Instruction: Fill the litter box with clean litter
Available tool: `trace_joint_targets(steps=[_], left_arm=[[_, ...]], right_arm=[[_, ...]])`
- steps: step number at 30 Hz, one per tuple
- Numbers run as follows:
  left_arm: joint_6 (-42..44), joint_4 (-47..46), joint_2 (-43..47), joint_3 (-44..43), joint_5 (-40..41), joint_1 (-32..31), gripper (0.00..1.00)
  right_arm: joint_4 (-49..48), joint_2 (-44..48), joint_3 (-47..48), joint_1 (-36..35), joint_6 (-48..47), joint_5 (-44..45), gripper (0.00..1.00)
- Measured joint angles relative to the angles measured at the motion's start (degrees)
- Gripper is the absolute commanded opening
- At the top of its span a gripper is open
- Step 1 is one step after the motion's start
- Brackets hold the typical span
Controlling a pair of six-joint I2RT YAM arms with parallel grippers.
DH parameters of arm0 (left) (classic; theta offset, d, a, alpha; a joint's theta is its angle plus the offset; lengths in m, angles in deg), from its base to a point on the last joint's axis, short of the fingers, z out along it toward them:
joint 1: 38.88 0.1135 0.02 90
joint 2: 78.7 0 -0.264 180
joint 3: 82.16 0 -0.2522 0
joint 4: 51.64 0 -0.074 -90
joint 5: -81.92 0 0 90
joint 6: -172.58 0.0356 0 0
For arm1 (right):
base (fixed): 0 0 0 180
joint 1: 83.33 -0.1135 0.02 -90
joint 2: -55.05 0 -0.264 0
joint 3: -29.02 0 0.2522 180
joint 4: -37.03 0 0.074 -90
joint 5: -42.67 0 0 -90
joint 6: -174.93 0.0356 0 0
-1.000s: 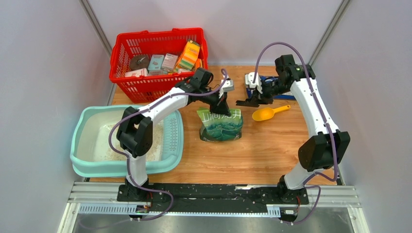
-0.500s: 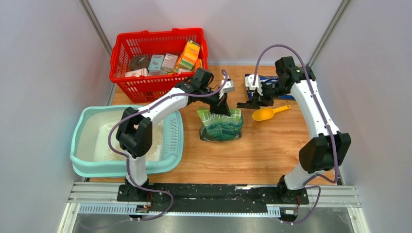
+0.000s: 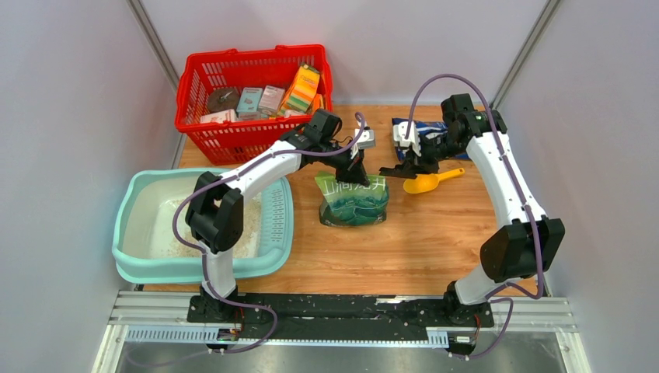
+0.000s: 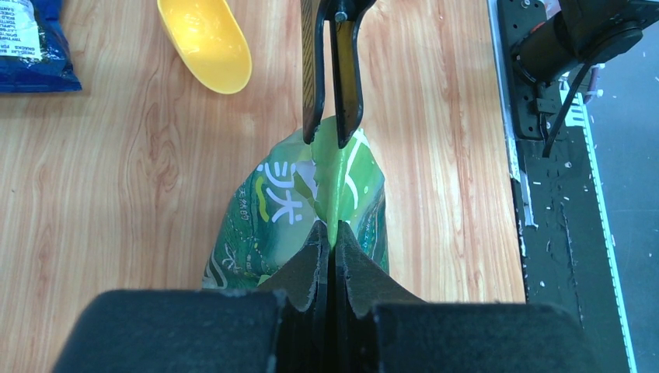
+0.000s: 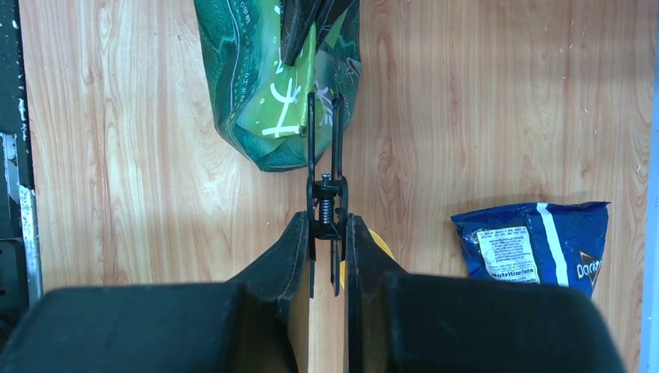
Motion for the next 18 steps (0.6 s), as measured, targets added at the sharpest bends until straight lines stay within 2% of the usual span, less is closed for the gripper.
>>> trace_joint_targets(steps=[18], left_arm=[[0.00, -0.07, 0.00, 0.00, 0.13, 0.00, 0.00]], right_arm=[[0.15, 2.01, -0.02, -0.26, 1.95, 0.11, 0.00]])
